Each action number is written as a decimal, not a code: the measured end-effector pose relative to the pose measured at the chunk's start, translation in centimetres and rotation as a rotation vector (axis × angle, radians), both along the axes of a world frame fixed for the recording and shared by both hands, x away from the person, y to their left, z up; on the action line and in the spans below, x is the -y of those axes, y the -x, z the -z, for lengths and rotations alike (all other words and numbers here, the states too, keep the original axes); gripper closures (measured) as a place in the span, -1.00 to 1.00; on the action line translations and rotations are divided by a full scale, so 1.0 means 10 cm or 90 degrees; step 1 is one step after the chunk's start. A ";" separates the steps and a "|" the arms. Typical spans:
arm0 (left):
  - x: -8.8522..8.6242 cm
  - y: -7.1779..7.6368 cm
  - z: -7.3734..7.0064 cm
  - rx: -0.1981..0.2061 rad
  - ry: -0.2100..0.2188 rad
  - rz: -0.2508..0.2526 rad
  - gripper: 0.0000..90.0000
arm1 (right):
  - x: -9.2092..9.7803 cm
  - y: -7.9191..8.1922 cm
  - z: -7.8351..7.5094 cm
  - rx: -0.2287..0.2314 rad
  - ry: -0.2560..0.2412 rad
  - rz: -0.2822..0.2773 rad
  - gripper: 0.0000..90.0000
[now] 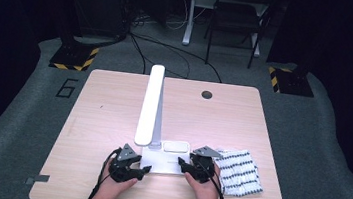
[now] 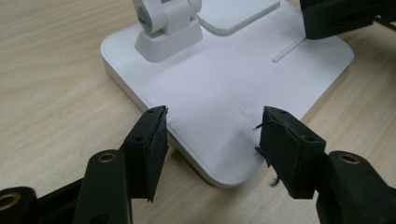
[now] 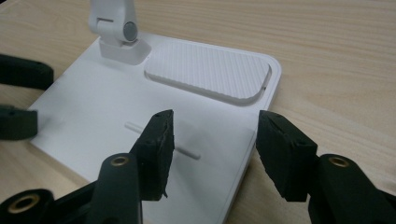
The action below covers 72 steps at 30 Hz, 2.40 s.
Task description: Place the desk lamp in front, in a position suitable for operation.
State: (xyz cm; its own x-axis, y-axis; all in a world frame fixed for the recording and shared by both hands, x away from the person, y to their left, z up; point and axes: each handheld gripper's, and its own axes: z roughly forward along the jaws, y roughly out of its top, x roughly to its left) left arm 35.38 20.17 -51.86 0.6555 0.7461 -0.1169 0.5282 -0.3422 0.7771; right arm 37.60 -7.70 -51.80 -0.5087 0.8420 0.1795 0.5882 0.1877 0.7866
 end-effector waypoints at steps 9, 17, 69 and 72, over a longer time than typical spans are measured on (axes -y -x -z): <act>0.03 -0.19 -0.08 0.019 -0.010 0.022 -0.02 | 0.01 0.20 -0.03 0.018 0.022 -0.034 -0.02; 0.06 -0.36 -0.13 0.029 0.018 0.026 -0.03 | 0.05 0.31 -0.01 0.014 0.027 -0.056 0.00; 0.07 -0.27 -0.19 0.028 0.081 0.076 0.01 | 0.19 0.19 0.06 0.022 0.069 0.007 0.01; 0.10 -0.22 -0.20 0.032 0.088 0.081 0.01 | 0.19 0.18 0.06 0.004 0.049 0.006 0.00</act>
State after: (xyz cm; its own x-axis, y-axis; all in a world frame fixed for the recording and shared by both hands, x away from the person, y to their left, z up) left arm 37.60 19.19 -49.83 0.7509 0.6363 -0.1769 0.4467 -0.2920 0.8457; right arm 35.78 -9.62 -52.42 -0.5012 0.8582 0.1109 0.5850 0.2416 0.7742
